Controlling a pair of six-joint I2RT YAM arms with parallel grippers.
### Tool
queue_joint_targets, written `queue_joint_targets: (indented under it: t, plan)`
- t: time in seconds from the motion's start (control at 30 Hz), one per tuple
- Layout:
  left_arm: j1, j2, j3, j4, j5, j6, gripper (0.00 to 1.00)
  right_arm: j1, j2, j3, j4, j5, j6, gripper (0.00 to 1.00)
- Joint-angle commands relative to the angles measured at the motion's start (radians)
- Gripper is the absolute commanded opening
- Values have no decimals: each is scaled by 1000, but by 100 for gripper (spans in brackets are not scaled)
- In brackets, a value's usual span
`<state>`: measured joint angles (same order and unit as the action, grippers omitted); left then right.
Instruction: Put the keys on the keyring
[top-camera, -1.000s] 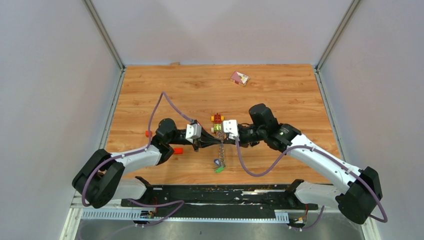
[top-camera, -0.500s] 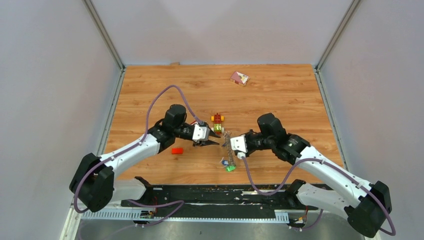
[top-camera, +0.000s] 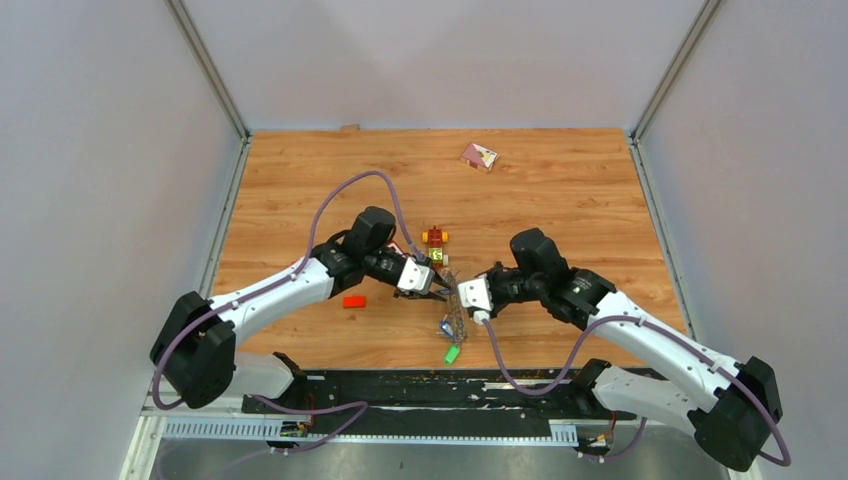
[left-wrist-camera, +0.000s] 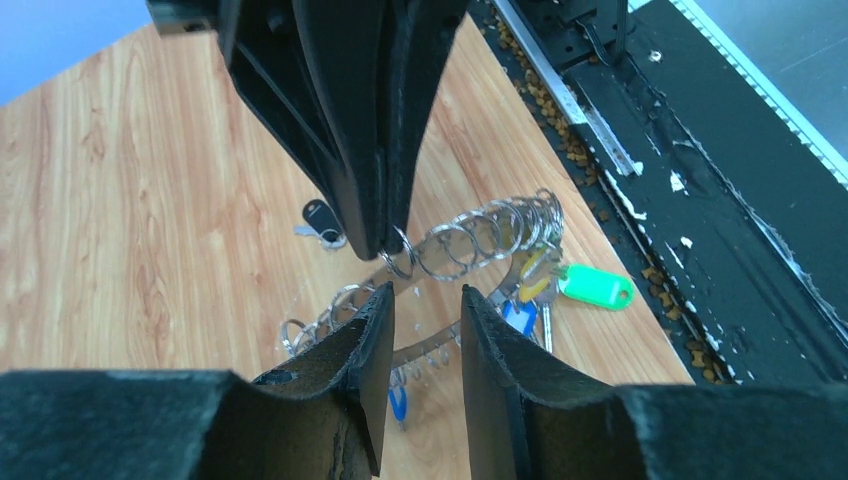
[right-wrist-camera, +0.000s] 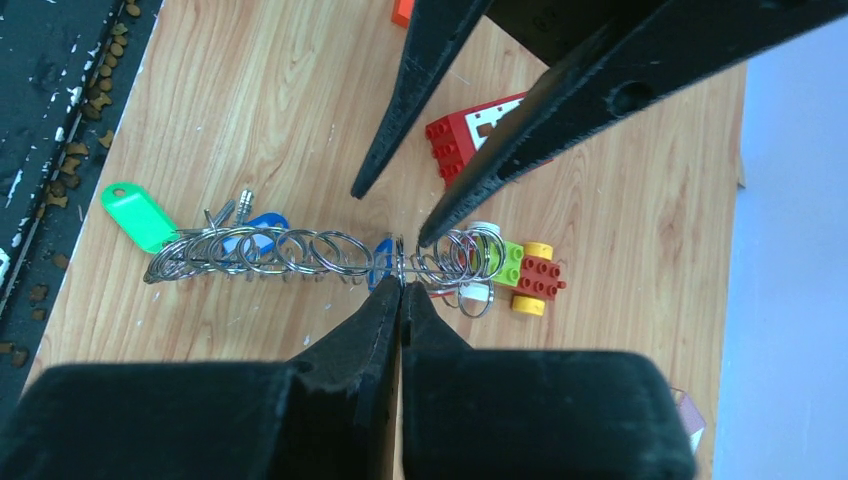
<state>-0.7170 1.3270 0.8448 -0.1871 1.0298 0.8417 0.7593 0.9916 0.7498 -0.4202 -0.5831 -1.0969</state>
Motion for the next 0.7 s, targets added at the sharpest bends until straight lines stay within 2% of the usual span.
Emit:
queue_joint_targets:
  t: [0.0, 0.13, 0.37, 0.53, 0.67]
  plan:
    - [-18, -23, -27, 170, -13, -129, 38, 6, 16, 40, 27, -26, 40, 0]
    - [-18, -58, -73, 304, -68, -242, 38, 6, 34, 76, -31, -19, 74, 0]
    - [-18, -57, -97, 391, -126, -331, 38, 5, 72, 159, -129, 23, 184, 0]
    - [-18, -42, -141, 561, -126, -492, 37, 5, 86, 197, -165, 67, 261, 0]
    - [-18, -35, -164, 620, -90, -533, 35, 6, 89, 209, -169, 80, 300, 0]
